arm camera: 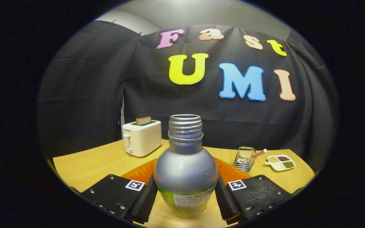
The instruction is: Take the bottle from table, then pour the juice into the cup, finally place the bottle on the coaster
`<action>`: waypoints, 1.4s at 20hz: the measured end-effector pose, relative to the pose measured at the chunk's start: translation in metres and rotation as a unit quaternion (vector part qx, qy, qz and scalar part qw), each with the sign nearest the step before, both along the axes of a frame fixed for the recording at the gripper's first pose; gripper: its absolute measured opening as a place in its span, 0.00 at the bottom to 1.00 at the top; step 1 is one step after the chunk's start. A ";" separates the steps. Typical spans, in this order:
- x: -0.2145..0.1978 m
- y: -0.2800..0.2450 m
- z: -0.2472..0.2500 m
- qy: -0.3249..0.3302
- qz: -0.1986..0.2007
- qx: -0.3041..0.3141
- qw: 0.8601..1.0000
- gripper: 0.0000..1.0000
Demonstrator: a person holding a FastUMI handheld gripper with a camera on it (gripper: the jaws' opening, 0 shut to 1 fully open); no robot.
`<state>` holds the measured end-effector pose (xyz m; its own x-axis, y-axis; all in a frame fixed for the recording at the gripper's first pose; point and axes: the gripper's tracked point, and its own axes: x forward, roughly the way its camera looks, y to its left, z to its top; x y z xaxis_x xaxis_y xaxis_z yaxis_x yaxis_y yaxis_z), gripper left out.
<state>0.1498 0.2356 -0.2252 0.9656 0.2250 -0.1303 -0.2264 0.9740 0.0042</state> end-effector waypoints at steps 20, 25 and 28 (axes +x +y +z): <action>0.040 -0.005 -0.073 0.042 -0.038 0.021 0.998 0.80; 0.038 -0.002 -0.073 0.021 -0.025 0.006 0.999 0.82; 0.032 -0.006 -0.061 0.011 -0.025 0.018 0.999 0.94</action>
<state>0.1818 0.2296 -0.2859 0.9729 0.1806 -0.1441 -0.1760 0.9834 0.0441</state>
